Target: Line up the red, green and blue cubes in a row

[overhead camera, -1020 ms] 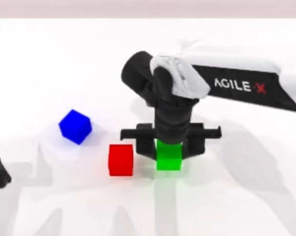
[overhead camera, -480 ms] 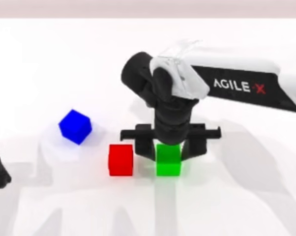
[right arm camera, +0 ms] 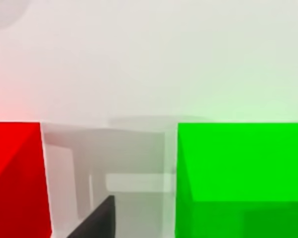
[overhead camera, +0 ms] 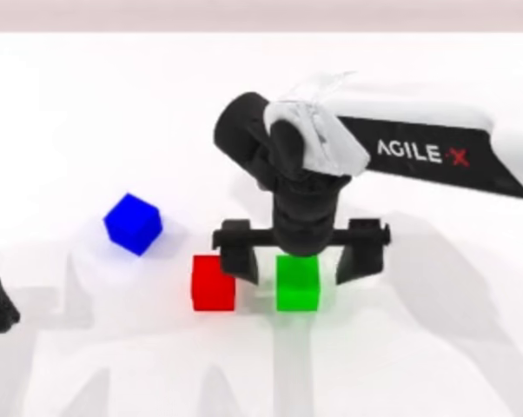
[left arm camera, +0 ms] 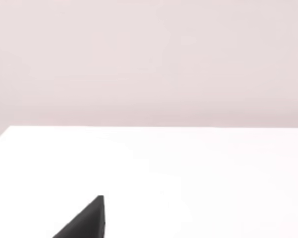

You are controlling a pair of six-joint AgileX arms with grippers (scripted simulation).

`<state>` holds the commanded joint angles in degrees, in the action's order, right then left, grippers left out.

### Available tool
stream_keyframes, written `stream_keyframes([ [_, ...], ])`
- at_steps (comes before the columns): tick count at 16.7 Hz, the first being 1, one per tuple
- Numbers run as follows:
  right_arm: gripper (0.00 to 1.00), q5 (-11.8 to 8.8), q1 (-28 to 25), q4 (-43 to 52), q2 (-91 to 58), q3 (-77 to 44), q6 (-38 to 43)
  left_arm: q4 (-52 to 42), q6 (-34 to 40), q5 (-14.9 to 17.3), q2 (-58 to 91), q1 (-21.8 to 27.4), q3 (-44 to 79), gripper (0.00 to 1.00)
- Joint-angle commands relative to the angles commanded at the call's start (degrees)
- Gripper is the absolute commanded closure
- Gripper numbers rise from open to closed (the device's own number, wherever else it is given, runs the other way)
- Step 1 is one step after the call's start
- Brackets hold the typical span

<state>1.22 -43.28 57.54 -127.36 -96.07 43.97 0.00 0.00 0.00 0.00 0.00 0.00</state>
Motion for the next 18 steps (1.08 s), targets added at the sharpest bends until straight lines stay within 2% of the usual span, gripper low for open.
stream_keyframes([
  [5,0.00,0.0,0.1,0.2,0.1,-0.2,0.0,0.0,0.0,0.0,0.0,0.0,0.0,0.00],
  [13,0.00,0.0,-0.6,13.4,3.2,-10.1,0.0,0.0,0.0,0.0,0.0,0.0,0.0,0.00],
  [18,0.00,0.0,-0.3,13.9,3.2,-10.5,0.0,0.0,0.0,0.0,0.0,0.0,0.0,0.00],
])
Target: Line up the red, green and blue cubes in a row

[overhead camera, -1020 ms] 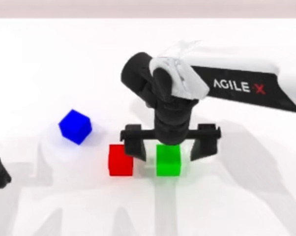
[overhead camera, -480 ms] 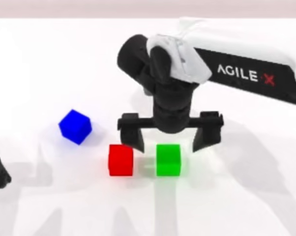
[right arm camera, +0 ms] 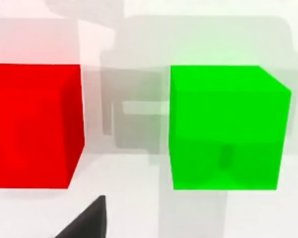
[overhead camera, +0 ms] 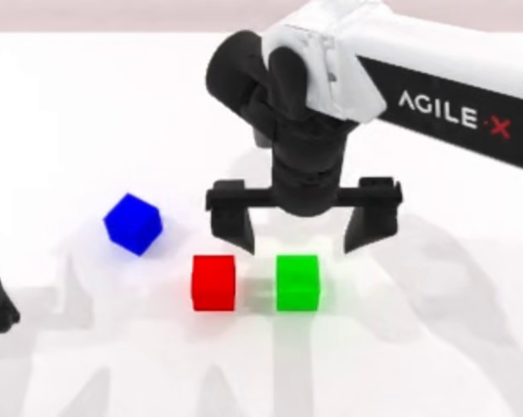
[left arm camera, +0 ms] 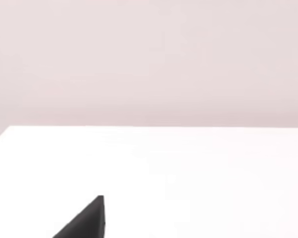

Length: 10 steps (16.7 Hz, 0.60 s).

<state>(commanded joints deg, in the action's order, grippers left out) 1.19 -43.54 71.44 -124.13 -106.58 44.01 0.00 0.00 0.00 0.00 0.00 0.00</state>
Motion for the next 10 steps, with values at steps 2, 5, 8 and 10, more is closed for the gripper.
stream_keyframes([
  [2,0.00,0.3,0.8,-1.1,1.7,1.5,-0.6,-1.1,-0.2,0.1,1.5,0.4,1.5,0.00],
  [5,0.00,1.2,3.8,-5.1,8.8,7.5,-3.2,-5.4,-1.1,0.2,7.8,1.6,7.7,0.00],
  [8,0.00,2.2,8.0,-11.4,20.2,17.2,-7.7,-12.2,-2.6,0.2,19.2,3.4,17.9,0.00],
  [10,0.00,2.7,11.4,-16.6,29.6,25.4,-11.4,-17.8,-3.8,0.1,29.7,4.8,26.2,0.00],
])
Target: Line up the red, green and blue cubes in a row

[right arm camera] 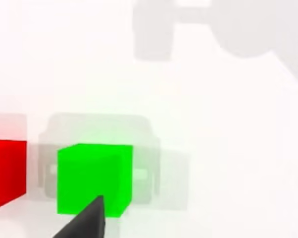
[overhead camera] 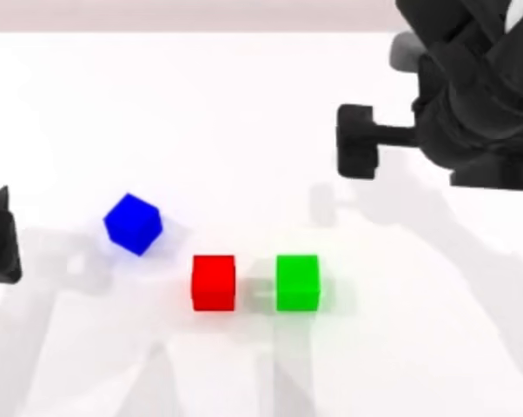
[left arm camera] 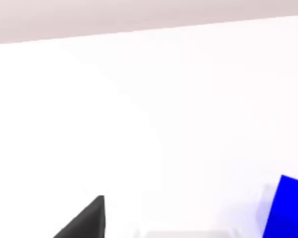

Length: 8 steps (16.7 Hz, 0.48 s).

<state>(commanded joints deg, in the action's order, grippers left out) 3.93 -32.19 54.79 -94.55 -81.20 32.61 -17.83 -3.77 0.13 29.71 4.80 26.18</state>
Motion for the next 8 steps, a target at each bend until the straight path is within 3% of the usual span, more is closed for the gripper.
stream_keyframes([
  [8,0.00,0.2,15.4,-25.4,44.7,39.1,-16.6,-25.4,-5.2,0.0,47.2,6.3,34.5,0.00],
])
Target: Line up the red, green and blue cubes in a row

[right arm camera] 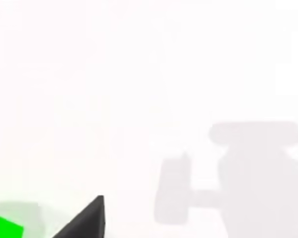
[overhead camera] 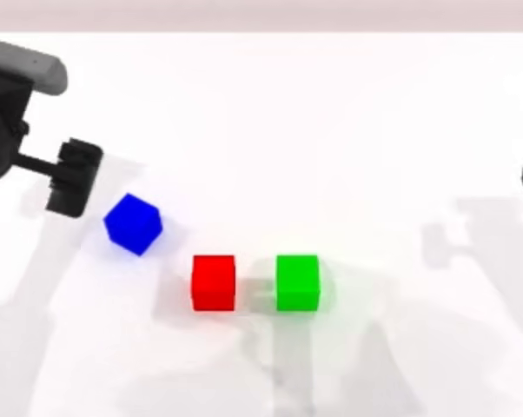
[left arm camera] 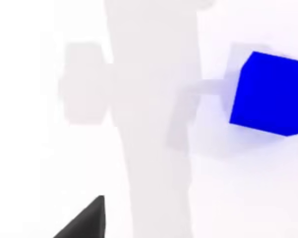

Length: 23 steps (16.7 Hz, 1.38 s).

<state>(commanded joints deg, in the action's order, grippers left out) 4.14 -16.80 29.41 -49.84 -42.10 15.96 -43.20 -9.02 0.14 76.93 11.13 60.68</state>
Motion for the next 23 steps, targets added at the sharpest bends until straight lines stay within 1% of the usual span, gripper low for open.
stream_keyframes([
  [5,0.00,-1.5,8.9,-15.6,27.1,22.8,-8.9,-13.5,-2.9,0.1,23.6,3.5,19.1,0.00],
  [10,0.00,-3.5,14.8,-26.6,45.5,38.2,-14.6,-21.7,-4.8,0.0,38.7,5.8,32.2,0.00],
  [13,0.00,-4.1,16.2,-29.3,49.6,41.9,-15.9,-23.6,-5.2,0.0,42.3,6.4,35.4,0.00],
  [19,0.00,-4.1,16.2,-29.4,49.8,42.1,-16.0,-23.5,-5.2,0.0,42.6,6.1,35.5,0.00],
  [21,0.00,-4.1,16.2,-29.4,49.8,42.1,-16.0,-21.4,-5.4,0.0,43.2,6.3,33.9,0.00],
  [23,0.00,-4.1,16.2,-29.4,49.8,42.1,-16.0,-17.1,-5.4,0.0,44.5,6.3,31.2,0.00],
])
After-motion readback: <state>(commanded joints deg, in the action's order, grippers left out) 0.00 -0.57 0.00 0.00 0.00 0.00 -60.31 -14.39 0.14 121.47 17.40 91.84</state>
